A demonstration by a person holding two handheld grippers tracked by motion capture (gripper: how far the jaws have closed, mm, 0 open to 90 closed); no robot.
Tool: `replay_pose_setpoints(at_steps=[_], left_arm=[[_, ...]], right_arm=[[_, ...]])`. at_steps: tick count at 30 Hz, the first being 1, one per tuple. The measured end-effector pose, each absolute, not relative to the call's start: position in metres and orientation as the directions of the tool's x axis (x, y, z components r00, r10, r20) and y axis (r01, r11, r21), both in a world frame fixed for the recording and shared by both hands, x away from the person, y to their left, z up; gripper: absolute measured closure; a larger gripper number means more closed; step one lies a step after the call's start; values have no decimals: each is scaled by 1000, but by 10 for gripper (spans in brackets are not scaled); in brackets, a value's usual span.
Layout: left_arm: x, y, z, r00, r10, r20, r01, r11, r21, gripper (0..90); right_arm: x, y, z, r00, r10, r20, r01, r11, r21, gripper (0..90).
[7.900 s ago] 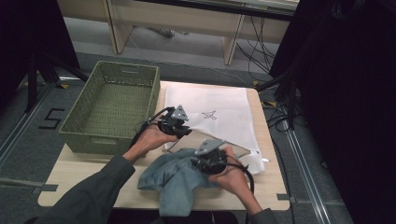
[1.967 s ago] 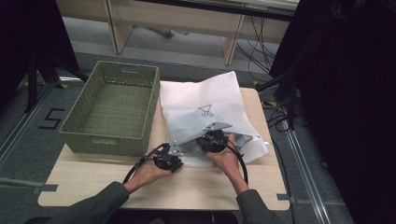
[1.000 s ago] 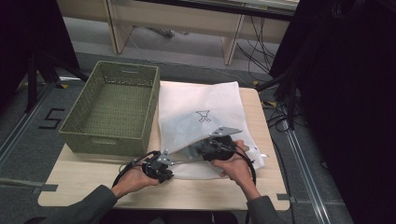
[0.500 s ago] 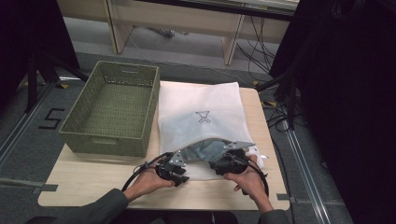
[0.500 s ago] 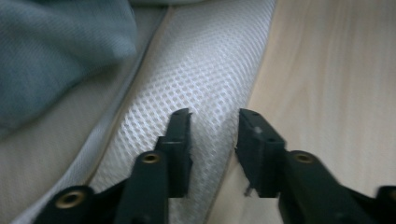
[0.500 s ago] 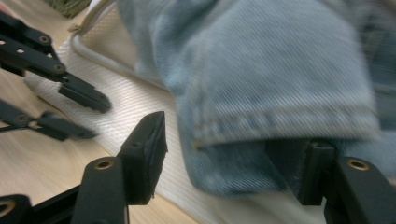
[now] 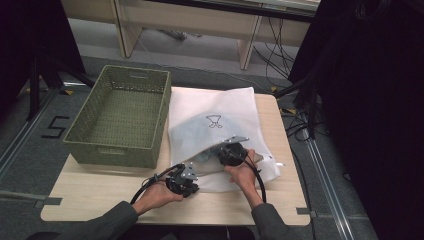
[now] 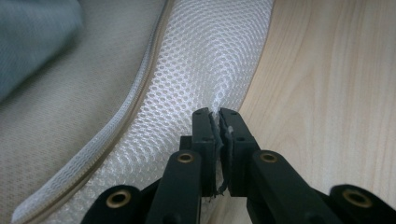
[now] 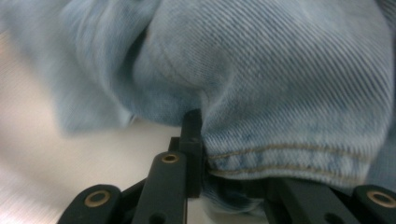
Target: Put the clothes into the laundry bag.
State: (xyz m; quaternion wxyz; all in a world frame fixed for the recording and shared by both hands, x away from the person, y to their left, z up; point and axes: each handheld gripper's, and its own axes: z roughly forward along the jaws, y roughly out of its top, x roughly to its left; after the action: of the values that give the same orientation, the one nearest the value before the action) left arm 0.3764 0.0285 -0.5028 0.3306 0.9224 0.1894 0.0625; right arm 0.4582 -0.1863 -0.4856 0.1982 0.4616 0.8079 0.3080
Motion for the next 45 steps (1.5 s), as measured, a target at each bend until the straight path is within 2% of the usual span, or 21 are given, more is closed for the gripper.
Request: replay_pose_setpoints(at_steps=[3,4,6,8,14,21,28,30,35,36,38,39,41,45], left_arm=[[376,29,-503,920,391,-7,306,-708,636,840],[376,30,-503,920,391,-9,307,-709,635,839],[376,30,-503,916,399,-28,324,-700,637,835],[377,30,-503,919,394,-20,315,-702,638,830],[375,30,-503,917,398,-23,322,-703,634,826],[376,31,-503,920,391,-15,312,-710,632,820],[375,30,-503,917,398,-26,322,-702,635,820],[376,30,-503,919,393,-23,319,-707,631,820],[374,29,-504,911,410,-39,336,-686,645,820],[375,29,-504,914,405,-33,330,-693,640,820],[376,30,-503,919,394,-24,319,-707,631,820],[376,30,-503,919,394,-24,319,-707,631,820],[376,30,-503,919,394,-25,320,-706,631,820],[376,30,-503,919,394,-26,321,-706,631,820]], right_arm=[[475,-196,-487,-469,883,-17,628,347,696,721],[476,-196,-486,-463,886,25,644,317,696,693],[469,-198,-480,-457,888,47,658,302,690,603],[461,-199,-473,-484,874,46,654,326,682,553],[433,-196,-451,-518,854,51,632,342,695,505],[417,-198,-441,-523,851,44,629,351,694,488],[394,-211,-429,-493,865,96,648,291,704,503],[393,-213,-430,-546,835,66,589,326,740,503],[390,-206,-431,-558,826,83,590,324,740,503],[390,-204,-432,-593,804,50,551,359,753,505],[387,-197,-430,-608,793,45,548,378,747,504],[383,-193,-428,-594,800,86,587,357,727,504],[385,-192,-430,-618,784,50,536,374,757,504],[390,-191,-433,-599,798,67,558,357,749,516]])
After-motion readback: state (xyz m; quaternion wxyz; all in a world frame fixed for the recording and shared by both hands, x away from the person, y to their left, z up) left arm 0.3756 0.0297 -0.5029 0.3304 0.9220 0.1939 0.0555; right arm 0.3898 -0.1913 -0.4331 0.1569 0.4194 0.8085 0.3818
